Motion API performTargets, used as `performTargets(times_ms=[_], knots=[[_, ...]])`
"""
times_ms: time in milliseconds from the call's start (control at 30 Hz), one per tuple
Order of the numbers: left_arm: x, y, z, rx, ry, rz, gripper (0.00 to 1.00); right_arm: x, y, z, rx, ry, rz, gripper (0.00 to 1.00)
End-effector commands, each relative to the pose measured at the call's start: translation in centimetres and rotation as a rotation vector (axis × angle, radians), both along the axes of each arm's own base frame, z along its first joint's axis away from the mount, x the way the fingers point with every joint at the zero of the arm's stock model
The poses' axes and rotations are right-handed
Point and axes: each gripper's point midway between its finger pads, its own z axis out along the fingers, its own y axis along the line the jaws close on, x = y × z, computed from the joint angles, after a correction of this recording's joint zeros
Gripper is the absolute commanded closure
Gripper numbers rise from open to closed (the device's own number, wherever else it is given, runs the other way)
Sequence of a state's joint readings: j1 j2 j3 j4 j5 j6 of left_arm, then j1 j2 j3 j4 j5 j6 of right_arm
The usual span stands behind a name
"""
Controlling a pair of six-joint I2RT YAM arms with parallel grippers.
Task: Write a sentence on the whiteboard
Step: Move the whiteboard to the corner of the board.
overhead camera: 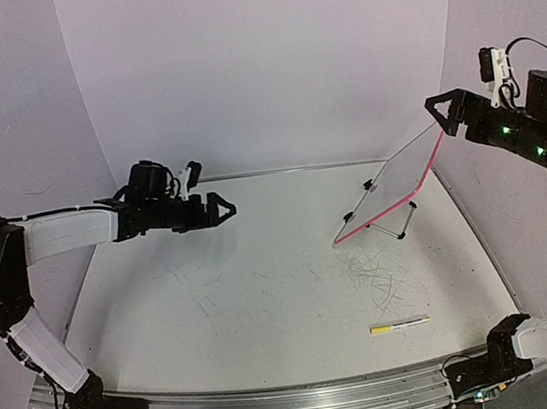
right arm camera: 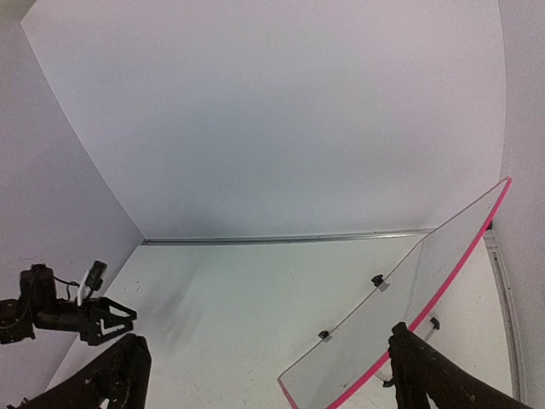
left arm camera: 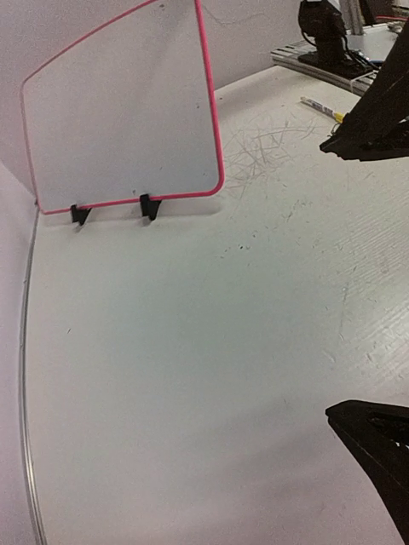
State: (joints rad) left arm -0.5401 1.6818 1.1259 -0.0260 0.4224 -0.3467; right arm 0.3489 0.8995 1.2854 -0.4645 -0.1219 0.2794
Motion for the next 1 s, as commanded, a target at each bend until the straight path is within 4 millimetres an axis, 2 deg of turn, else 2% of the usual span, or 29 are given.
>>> performTargets(times_ms=[0, 133, 267, 333, 433, 567, 633, 667, 700, 767, 867, 900, 967], knots=[[0.1, -7.3, 2.2, -0.088, -0.133, -0.188, 0.05, -0.5, -0.1, 1.1, 0.032, -0.017, -0.005, 0.02], [-0.3, -10.4, 1.6, -0.088, -0.139, -0.231, 0.05, 1.0, 1.1, -0.9, 0.005, 0.084, 0.028, 0.02], [-0.1, -10.9, 1.1, -0.099, -0.098, -0.21, 0.05, 2.6, 4.5, -1.5, 0.011, 0.127, 0.116, 0.02], [-0.1, -10.1, 0.9, -0.084, -0.09, -0.168, 0.05, 2.9, 7.3, -1.0, 0.005, 0.116, 0.158, 0.02], [-0.3, -8.4, 0.5, -0.046, -0.091, -0.101, 0.04, 4.8, 11.5, -1.7, -0.032, 0.142, 0.19, 0.02], [-1.5, -5.0, 0.4, 0.019, -0.101, -0.003, 0.03, 9.0, 16.2, -5.0, -0.109, 0.215, 0.149, 0.02], [-2.3, -3.0, 0.7, 0.051, -0.111, 0.051, 0.02, 11.4, 18.3, -7.6, -0.191, 0.257, 0.087, 0.02], [-2.6, -2.2, 0.7, 0.062, -0.113, 0.069, 0.02, 12.4, 19.0, -7.7, -0.223, 0.25, 0.044, 0.02], [-3.1, -1.4, 1.1, 0.068, -0.119, 0.084, 0.01, 13.7, 20.1, -10.0, -0.287, 0.284, 0.001, 0.02], [-4.2, -0.2, 1.9, 0.067, -0.133, 0.093, 0.01, 15.5, 21.0, -10.7, -0.352, 0.273, -0.093, 0.02], [-6.0, 1.1, 3.0, 0.056, -0.135, 0.092, 0.01, 18.7, 22.1, -14.7, -0.461, 0.291, -0.2, 0.14], [-6.6, 1.4, 3.5, 0.043, -0.137, 0.085, 0.0, 19.6, 22.1, -16.4, -0.509, 0.299, -0.238, 0.18], [-7.6, 1.8, 4.2, 0.02, -0.143, 0.07, 0.01, 20.8, 21.5, -18.2, -0.582, 0.287, -0.325, 0.27]])
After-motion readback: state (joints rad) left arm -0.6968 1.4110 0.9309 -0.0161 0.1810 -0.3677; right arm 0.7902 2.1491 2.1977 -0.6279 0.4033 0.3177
